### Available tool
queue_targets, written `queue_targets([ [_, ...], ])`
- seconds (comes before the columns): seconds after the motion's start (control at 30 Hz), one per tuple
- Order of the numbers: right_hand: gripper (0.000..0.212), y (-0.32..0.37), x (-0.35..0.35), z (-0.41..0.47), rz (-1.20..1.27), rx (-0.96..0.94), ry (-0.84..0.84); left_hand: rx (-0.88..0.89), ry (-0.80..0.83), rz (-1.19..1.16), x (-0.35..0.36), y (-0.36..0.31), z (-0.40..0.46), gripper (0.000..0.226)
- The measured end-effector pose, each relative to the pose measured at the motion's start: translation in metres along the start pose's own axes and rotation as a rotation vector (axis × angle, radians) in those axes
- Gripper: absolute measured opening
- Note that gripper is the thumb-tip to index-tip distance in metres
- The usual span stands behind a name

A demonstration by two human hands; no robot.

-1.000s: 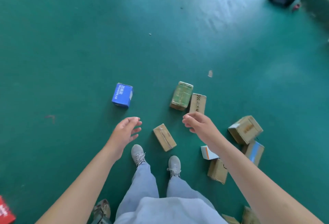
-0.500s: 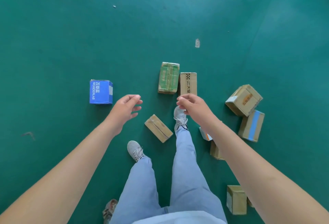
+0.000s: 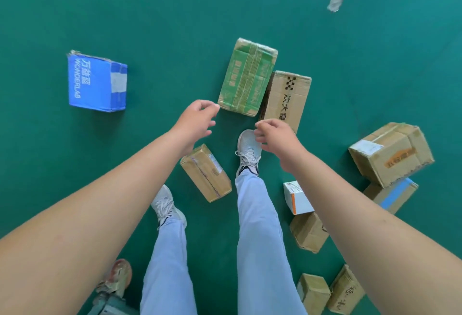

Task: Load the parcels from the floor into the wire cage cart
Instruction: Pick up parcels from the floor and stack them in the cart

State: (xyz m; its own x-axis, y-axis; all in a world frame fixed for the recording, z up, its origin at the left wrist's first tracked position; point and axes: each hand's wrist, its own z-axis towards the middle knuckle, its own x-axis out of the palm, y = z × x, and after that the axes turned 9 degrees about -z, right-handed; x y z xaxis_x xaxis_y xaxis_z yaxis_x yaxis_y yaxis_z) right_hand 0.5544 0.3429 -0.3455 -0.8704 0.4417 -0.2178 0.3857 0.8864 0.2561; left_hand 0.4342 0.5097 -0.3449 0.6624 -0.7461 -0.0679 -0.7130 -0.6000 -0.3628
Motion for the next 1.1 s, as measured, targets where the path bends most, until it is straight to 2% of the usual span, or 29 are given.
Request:
queue_targets([
  [0.13,0.013,-0.015,0.013,0.092,0.052,0.121,0.032,-0.007,-0.031,0.127,0.027,0.025,0.087,0.044],
  [0.23,0.030,-0.023,0.020,0.143,0.064,0.179,-0.009,-0.002,-0.062,0.210,0.044,0.040,0.139,0.064],
  [0.37,0.064,-0.026,0.029,0.188,0.110,0.215,-0.044,0.069,-0.071,0.306,0.062,0.055,0.190,0.080],
  [0.53,0.073,-0.026,0.038,0.221,0.206,0.203,-0.016,0.107,-0.048,0.436,0.082,0.057,0.225,0.096],
  [0.67,0.071,-0.025,0.042,0.216,0.145,0.142,-0.023,0.051,-0.060,0.321,0.082,0.062,0.225,0.106],
  [0.77,0.056,-0.025,0.044,0.192,0.013,0.022,-0.061,0.000,-0.076,0.177,0.071,0.064,0.203,0.111],
  [0.9,0.050,-0.010,0.057,0.136,-0.039,-0.154,-0.072,-0.128,-0.072,-0.078,0.044,0.068,0.151,0.125],
  [0.97,0.058,0.002,0.069,0.103,-0.145,-0.258,-0.087,-0.187,-0.024,-0.225,0.029,0.071,0.113,0.132],
  [1.03,0.071,0.016,0.081,0.068,-0.287,-0.356,-0.092,-0.201,-0.012,-0.348,0.013,0.074,0.067,0.129],
  [1.1,0.071,0.034,0.092,0.020,-0.413,-0.463,-0.063,-0.193,-0.041,-0.448,-0.004,0.072,0.018,0.126],
])
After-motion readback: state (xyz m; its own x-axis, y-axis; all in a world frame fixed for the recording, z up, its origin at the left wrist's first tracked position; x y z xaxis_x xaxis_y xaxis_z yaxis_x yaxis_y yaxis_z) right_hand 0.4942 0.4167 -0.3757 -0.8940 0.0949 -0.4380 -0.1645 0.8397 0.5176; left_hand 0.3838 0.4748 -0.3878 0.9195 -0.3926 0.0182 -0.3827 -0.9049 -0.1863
